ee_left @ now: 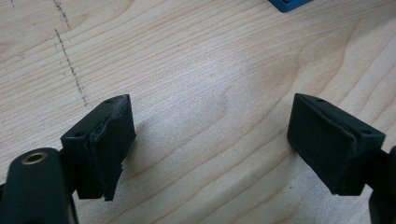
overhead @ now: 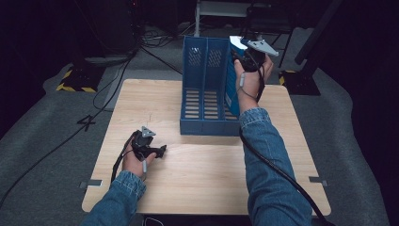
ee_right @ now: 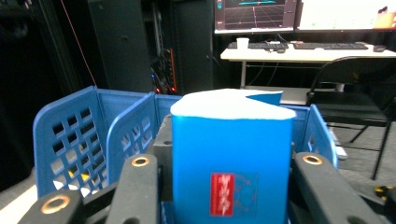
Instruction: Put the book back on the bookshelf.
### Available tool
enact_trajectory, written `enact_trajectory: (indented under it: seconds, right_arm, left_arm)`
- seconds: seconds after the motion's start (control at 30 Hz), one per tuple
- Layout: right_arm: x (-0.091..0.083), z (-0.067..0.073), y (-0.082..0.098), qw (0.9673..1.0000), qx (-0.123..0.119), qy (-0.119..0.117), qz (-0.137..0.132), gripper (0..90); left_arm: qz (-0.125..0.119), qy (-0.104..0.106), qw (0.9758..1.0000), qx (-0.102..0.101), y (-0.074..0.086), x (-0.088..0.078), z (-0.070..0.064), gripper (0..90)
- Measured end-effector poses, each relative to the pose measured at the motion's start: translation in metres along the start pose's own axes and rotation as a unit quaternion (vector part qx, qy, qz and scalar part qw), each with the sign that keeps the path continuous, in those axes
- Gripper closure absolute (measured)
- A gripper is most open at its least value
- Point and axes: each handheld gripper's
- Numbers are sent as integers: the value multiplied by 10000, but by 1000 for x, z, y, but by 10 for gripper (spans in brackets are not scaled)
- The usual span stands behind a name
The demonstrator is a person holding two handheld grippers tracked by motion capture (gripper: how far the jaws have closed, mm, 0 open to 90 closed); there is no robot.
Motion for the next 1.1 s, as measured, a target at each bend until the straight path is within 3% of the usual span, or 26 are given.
enact_trajectory:
  seconds: [0.27, 0.33, 0.37, 0.4, 0.63, 0.77, 0.87, 1.0, 1.07, 1.1]
  right_arm:
    - [9, 1, 23, 9986, -10, 130, 507, 586]
    - [14, -3, 35, 9970, 156, 115, 744, 590]
    - [14, -4, 40, 9968, 234, 94, 761, 590]
    - [11, -4, 43, 9979, 134, 119, 616, 591]
    - [-5, 3, 45, 9956, -20, 165, 924, 575]
    - [-8, 1, 39, 9930, 132, 197, 1155, 546]
    - [0, -5, 28, 9883, 310, 164, 1486, 528]
    - [21, -8, 17, 9754, 337, 292, 2160, 521]
    - [27, -9, 12, 9699, 432, 330, 2376, 567]
    - [29, -9, 11, 9687, 466, 360, 2412, 584]
  left_arm:
    - [-9, -12, 10000, 4, 0, 0, 0, 155]
    - [-7, -12, 10000, -10, 0, 0, -1, 156]
    - [-12, -8, 10000, 7, 0, 0, 0, 155]
    - [-11, -13, 10000, -2, 0, 0, -1, 155]
    - [-16, -4, 10000, 28, 0, 0, -1, 155]
    - [-14, -4, 10000, 27, 0, 0, -1, 155]
    - [-12, -2, 10000, 27, 0, 0, -1, 155]
    - [-15, 7, 10000, 5, 0, 0, -1, 155]
    - [-9, 9, 10000, 23, 0, 0, -1, 155]
    - [-6, 22, 10000, 25, 0, 0, -1, 154]
Point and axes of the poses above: each handheld gripper's, and its own axes: x roughly forward along the jaws, y roughly out of its underside, z roughly to its left, and after that the axes turned 7 degrees about -y, right-handed
